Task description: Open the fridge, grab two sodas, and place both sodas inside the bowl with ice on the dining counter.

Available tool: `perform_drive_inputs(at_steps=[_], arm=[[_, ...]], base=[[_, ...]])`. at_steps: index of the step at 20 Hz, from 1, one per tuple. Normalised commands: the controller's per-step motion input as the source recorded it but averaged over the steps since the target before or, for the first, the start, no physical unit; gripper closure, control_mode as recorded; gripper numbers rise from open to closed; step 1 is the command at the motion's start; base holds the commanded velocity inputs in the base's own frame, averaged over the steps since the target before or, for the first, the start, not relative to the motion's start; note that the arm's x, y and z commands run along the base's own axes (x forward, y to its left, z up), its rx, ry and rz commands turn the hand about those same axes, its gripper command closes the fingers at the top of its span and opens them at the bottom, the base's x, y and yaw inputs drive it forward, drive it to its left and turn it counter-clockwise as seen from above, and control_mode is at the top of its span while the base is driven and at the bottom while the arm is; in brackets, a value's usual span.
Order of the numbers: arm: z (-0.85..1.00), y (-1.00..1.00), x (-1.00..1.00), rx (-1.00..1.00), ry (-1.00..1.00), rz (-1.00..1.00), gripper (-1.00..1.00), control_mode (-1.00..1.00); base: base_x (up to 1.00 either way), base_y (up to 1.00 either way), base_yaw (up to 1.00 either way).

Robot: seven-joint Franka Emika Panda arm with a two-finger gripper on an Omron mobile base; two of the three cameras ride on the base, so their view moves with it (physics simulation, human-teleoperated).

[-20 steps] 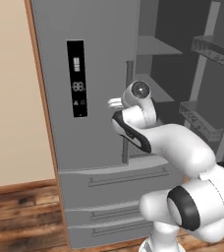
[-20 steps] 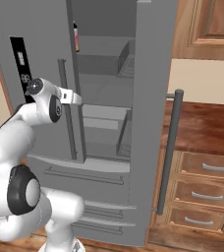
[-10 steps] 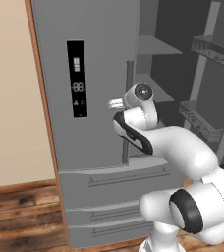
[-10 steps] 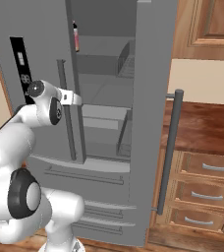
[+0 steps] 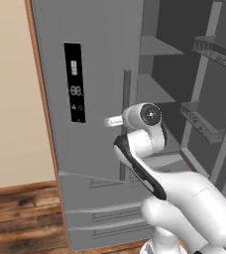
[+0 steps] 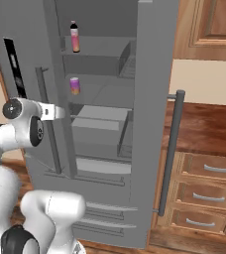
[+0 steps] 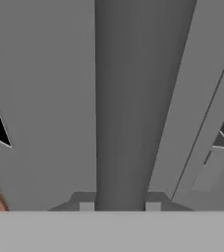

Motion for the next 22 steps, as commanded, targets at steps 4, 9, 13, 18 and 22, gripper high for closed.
perform_drive_inputs(at_steps=[4,9,13,18,22], arm=[[0.0,0.76,-1.0,0.0,-0.01,0.07,1.0,-1.0],[0.0,0.79,-1.0,0.0,0.0,0.07,-1.0,-1.0],[0.17,0.23,-1.0,0.08,0.01,0.01,-1.0,-1.0],[0.46,-0.3,-1.0,0.23,0.07,0.0,-1.0,-1.0],[0.47,-0.67,-0.89,0.26,0.15,0.0,-1.0,-1.0]], base=[[0.0,0.0,0.0],[0.0,0.0,0.0],[0.0,0.0,0.0],[0.0,0.0,0.0],[0.0,0.0,0.0]])
